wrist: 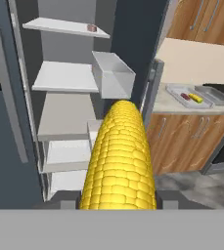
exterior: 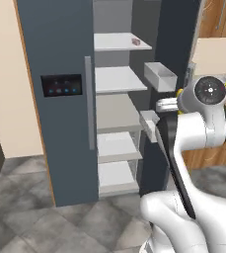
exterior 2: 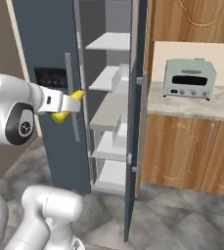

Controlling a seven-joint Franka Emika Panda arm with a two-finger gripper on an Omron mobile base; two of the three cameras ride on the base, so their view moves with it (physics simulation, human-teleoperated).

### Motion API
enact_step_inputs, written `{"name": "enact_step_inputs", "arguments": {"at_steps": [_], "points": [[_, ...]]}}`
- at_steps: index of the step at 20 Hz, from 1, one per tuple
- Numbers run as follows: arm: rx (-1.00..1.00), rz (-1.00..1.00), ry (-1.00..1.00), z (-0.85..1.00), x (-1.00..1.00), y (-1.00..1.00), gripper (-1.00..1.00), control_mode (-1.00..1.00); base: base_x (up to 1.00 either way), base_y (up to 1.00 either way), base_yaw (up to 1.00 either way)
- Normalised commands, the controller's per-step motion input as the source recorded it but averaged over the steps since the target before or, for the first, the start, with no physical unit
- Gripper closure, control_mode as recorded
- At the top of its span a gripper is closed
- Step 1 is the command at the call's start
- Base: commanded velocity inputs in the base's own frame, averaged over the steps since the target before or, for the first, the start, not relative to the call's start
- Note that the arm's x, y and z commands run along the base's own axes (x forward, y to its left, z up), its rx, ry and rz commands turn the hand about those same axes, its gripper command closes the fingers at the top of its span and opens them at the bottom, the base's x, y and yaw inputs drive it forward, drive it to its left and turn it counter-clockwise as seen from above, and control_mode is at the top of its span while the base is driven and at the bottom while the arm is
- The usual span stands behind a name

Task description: Place one corn and one steak in each tupperware on the nearby counter, to pack two identical lunches.

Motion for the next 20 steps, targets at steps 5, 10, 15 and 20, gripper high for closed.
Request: {"name": "enact_step_inputs", "arguments": {"at_steps": [5,10,15,20], "points": [[0.0,0.0,0.0,0.0,0.0,0.0,1.0,1.0,-0.44,-1.0,-0.04],[0.0,0.0,0.0,0.0,0.0,0.0,1.0,1.0,-0.11,-1.0,-0.02],[0.0,0.0,0.0,0.0,0.0,0.0,1.0,1.0,0.0,-1.0,-0.02],[0.0,0.0,0.0,0.0,0.0,0.0,1.0,1.0,0.05,-1.0,-0.04]]}}
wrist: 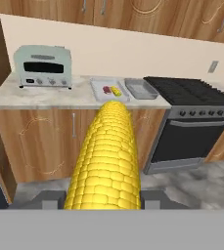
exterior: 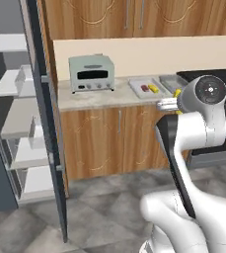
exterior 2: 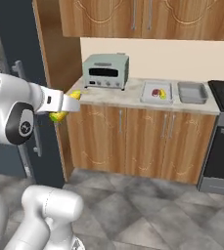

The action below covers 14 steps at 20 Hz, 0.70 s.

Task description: Place one corn and one steak in each tupperware on the nearby counter, to pack two identical lunches.

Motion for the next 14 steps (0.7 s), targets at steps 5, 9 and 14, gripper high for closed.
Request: {"name": "enact_step_inputs", "arguments": {"at_steps": [5,9,14], "points": [[0.0,0.0,0.0,0.0,0.0,0.0,1.0,1.0,0.34,-0.98,-0.03],[0.0,0.0,0.0,0.0,0.0,0.0,1.0,1.0,0.91,-0.54,0.0],[0.0,0.0,0.0,0.0,0.0,0.0,1.0,1.0,1.0,-0.47,0.0]]}}
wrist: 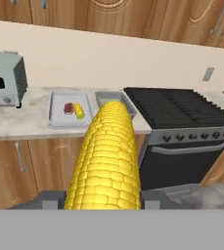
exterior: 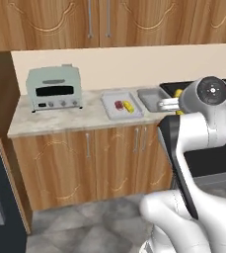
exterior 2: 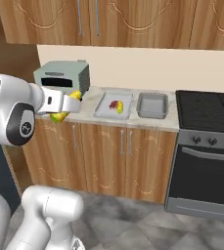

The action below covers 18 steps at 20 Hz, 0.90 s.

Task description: Place one corn and one steak in each tupperware on the nearby counter, to pack two identical lunches.

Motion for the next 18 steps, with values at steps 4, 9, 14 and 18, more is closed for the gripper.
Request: {"name": "enact_step_inputs", "arguments": {"at_steps": [4,9,14,18], "points": [[0.0,0.0,0.0,0.0,0.0,0.0,1.0,1.0,0.86,-0.83,0.0],[0.0,0.0,0.0,0.0,0.0,0.0,1.0,1.0,0.78,-0.76,0.0],[0.0,0.0,0.0,0.0,0.0,0.0,1.0,1.0,0.71,-0.51,0.0],[0.0,0.0,0.0,0.0,0.0,0.0,1.0,1.0,0.69,-0.28,0.0]]}}
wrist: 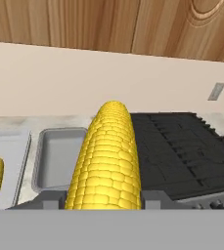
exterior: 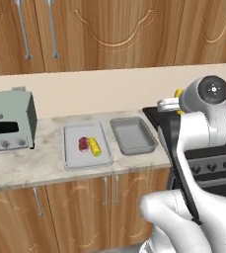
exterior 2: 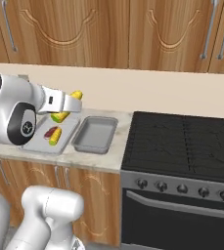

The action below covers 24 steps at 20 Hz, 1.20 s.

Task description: Place one corn and one steak in each tupperware on the nearby counter, to pack two identical lunches.

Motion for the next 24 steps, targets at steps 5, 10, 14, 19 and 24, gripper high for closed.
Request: {"name": "enact_step_inputs", "arguments": {"at_steps": [5,10,14,19,24], "points": [[0.0,0.0,0.0,0.0,0.0,0.0,1.0,1.0,0.64,-0.04,0.0],[0.0,0.0,0.0,0.0,0.0,0.0,1.0,1.0,0.44,0.0,0.0],[0.06,0.0,0.18,-0.31,0.02,-0.05,1.0,-1.0,0.0,0.0,0.0],[0.01,0.0,0.13,-0.5,0.0,0.08,1.0,-1.0,0.0,0.0,0.0],[0.06,0.02,0.06,-0.85,0.03,0.24,1.0,-1.0,0.0,0.0,0.0]]}}
